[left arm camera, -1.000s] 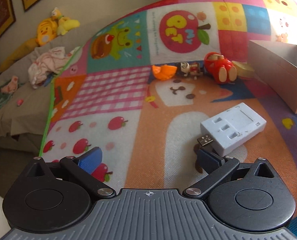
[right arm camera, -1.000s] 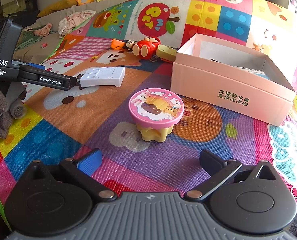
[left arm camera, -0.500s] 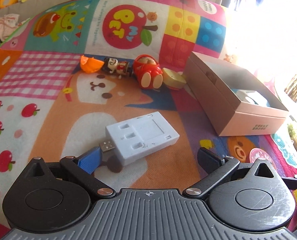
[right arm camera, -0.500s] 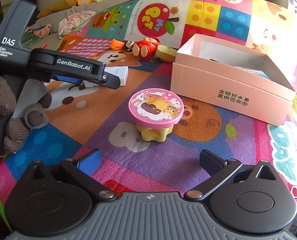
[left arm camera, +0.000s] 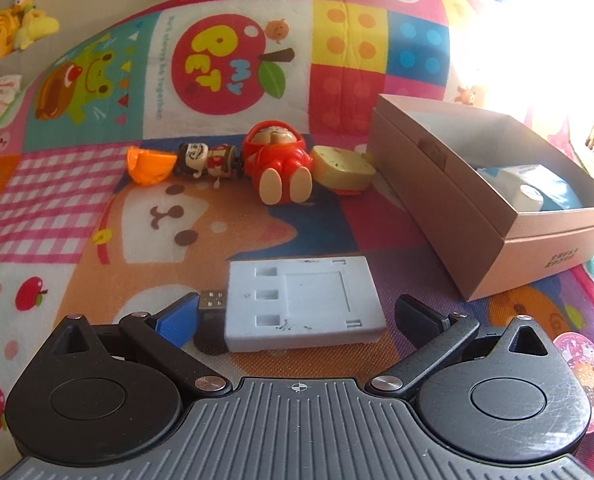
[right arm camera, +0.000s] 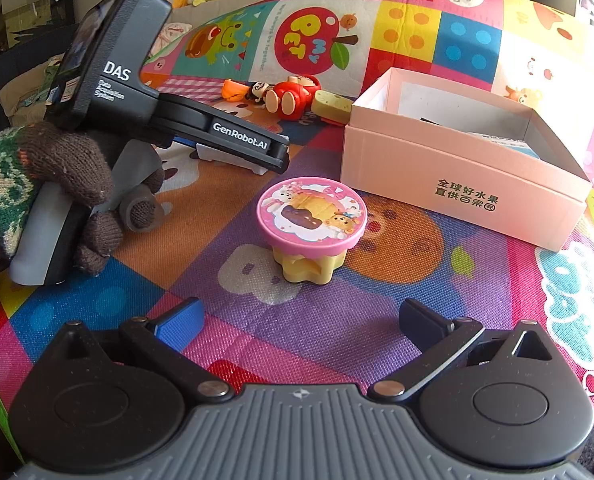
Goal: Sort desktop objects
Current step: 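Grasp the white battery charger with the left gripper and lift it, then carry the charger into the pink box with the left gripper while the right gripper grasps the pink-lidded toy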
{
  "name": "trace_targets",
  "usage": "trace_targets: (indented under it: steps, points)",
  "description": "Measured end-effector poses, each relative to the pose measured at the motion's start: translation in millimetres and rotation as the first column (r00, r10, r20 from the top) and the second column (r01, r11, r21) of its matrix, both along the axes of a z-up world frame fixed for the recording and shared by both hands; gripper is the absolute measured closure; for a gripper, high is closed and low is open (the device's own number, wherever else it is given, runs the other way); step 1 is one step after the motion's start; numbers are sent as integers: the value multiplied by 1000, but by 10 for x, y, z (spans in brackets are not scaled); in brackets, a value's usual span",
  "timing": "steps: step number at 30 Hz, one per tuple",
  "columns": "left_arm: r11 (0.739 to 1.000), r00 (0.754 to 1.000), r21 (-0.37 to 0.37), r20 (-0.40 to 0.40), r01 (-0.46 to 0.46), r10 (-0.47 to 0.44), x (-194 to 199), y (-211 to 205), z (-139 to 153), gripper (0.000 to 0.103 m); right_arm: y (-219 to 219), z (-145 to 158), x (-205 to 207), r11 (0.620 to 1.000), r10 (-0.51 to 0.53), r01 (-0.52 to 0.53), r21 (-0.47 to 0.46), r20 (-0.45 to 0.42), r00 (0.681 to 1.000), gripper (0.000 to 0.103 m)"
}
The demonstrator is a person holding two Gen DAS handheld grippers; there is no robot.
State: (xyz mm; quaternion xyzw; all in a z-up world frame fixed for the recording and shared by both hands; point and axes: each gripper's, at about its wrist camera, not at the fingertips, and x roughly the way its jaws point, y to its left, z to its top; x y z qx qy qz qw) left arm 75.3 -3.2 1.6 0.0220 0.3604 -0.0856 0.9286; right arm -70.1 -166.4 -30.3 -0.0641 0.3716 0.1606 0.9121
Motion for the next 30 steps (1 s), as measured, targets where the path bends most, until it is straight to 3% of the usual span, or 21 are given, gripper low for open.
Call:
trace_targets:
  steps: [2,7,9,19,24,30]
  points:
    - [999,1000,39,2,5,-5,36,-64,-8,0,0,0,0,1000,0,0,1,0,1000,0]
    - [999,1000,38,8,21,-21,54,-62,-8,0,0,-1,-2,1000,0,0,-1,0,1000,0]
    - [999,1000,29,13,27,-27,3,-22,-4,7,-1,-1,-1,1000,0,0,0,0,1000,0]
    - [995,995,13,20,98,-98,-860,297,27,8,8,10,2,1000,-2,2,-6,-2,1000,0]
    - [997,998,-36,22,66,-65,-1016,440,36,6,7,50,55,1000,-11,10,-4,-24,1000,0]
    - [995,996,-37,25,91,-90,-1022,408,29,3,-57,240,99,996,-93,92,21,75,993,0]
